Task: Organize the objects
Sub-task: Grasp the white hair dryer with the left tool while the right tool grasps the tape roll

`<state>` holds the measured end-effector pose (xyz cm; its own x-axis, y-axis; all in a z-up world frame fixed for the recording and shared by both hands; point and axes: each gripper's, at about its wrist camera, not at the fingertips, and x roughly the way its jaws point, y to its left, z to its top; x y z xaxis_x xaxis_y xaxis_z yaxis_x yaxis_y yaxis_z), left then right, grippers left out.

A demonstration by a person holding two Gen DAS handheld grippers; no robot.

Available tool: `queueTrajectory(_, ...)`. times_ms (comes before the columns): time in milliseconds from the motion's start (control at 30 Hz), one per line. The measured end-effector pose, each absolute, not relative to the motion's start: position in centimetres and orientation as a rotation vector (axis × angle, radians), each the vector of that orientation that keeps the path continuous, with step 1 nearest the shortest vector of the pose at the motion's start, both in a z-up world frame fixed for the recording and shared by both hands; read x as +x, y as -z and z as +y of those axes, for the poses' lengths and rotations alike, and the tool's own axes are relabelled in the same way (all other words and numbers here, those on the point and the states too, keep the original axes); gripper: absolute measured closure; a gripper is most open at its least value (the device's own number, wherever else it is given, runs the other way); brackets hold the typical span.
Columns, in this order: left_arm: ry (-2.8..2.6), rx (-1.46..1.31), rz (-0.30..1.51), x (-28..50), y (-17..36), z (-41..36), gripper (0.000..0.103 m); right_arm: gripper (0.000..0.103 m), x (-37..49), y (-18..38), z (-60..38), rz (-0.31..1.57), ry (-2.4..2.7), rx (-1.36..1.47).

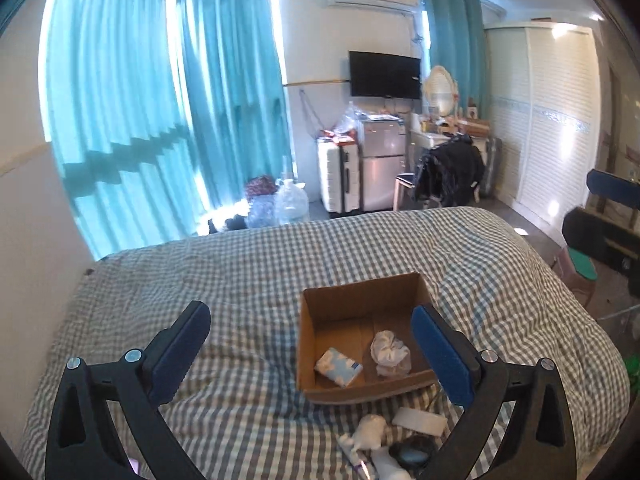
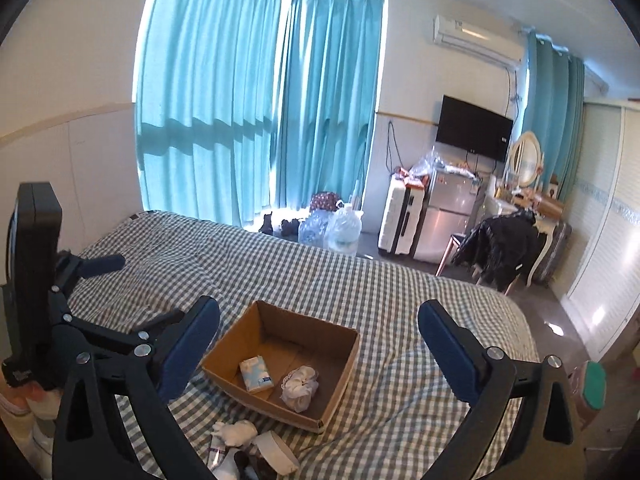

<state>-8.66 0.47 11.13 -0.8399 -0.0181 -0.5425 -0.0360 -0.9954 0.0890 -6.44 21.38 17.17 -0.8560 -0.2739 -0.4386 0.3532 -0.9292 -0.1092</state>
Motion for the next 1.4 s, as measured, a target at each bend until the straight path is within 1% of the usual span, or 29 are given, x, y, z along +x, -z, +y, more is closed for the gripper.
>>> queueTrajectory(133, -3.015, -0.906, 0.11, -5.4, -11.0, 0.3, 0.0, 0.002, -3.5, -16.5, 21.7, 0.317, 2.709, 0.577)
queueTrajectory(233, -3.038, -0.966, 0.083, -4.1, -8.9, 0.2, 0.0, 0.002, -2.0, -14.1, 21.8, 0.339, 2.667, 0.597)
queueTrajectory(300, -3.047, -1.031, 0.055, -3.7, -6.6, 0.1, 0.0, 0.002, -1.8, -12.1, 21.8, 0.343, 2.633, 0.629)
queueTrajectory(367, -3.043, -1.136, 0.032, -4.3, -3.3, 0.1, 0.0, 0.002, -2.1, -9.8, 21.9, 0.365, 2.6, 0.681)
queueTrajectory(500, -3.038, -1.304, 0.068, -5.2, 2.0, 0.7, 0.0, 0.002, -3.8, -4.1, 22.1, 0.418, 2.522, 0.815)
queueTrajectory(567, -3.026, -1.38, 0.051, -5.6, 4.7, 0.7, 0.0, 0.002, -4.8, -1.1, 22.2, 0.443, 2.489, 0.882)
queueTrajectory(733, -2.935, -1.553, -0.031, -5.7, 9.7, 0.9, 0.0, 0.003, -7.1, 4.8, 22.6, 0.442, 2.409, 1.032)
queueTrajectory(800, -2.911, -1.598, -0.001, -5.2, 11.1, 1.4, 0.0, 0.004, -7.9, 6.8, 22.6, 0.451, 2.38, 1.082)
queueTrajectory(867, -2.892, -1.655, 0.096, -4.8, 12.7, 2.4, 0.0, 0.007, -8.7, 8.8, 22.3, 0.467, 2.347, 1.136)
queueTrajectory(900, -2.868, -1.67, 0.102, -4.8, 13.1, 2.7, 0.0, 0.009, -9.1, 9.6, 22.2, 0.478, 2.334, 1.161)
queueTrajectory(967, -2.814, -1.698, 0.073, -4.4, 13.7, 3.2, 0.0, 0.016, -9.7, 11.4, 21.8, 0.496, 2.301, 1.209)
queueTrajectory(1100, -2.747, -1.687, 0.093, -3.9, 14.1, 4.9, 0.0, 0.018, -10.2, 13.6, 21.1, 0.516, 2.243, 1.27)
queueTrajectory(1167, -2.724, -1.684, 0.123, -3.8, 14.4, 5.8, 0.0, 0.027, -10.3, 14.1, 20.8, 0.529, 2.228, 1.285)
queueTrajectory(1200, -2.717, -1.688, 0.123, -3.8, 14.6, 6.1, 0.0, 0.03, -10.5, 14.1, 20.7, 0.525, 2.227, 1.288)
queueTrajectory(1233, -2.702, -1.7, 0.116, -3.9, 14.9, 6.4, 0.0, 0.035, -10.6, 14.3, 20.7, 0.516, 2.223, 1.292)
queueTrajectory(1267, -2.679, -1.717, 0.097, -4.0, 15.4, 6.7, 0.0, 0.042, -10.7, 14.3, 20.6, 0.513, 2.22, 1.295)
queueTrajectory(1300, -2.67, -1.72, 0.088, -4.2, 15.5, 6.9, 0.0, 0.047, -10.6, 14.3, 20.6, 0.51, 2.219, 1.296)
queueTrajectory(1367, -2.645, -1.712, 0.068, -4.2, 16.1, 7.3, 0.0, 0.061, -10.6, 14.5, 20.3, 0.511, 2.213, 1.301)
queueTrajectory(1400, -2.637, -1.712, 0.061, -4.3, 16.3, 7.4, 0.0, 0.065, -10.6, 14.6, 20.3, 0.519, 2.212, 1.303)
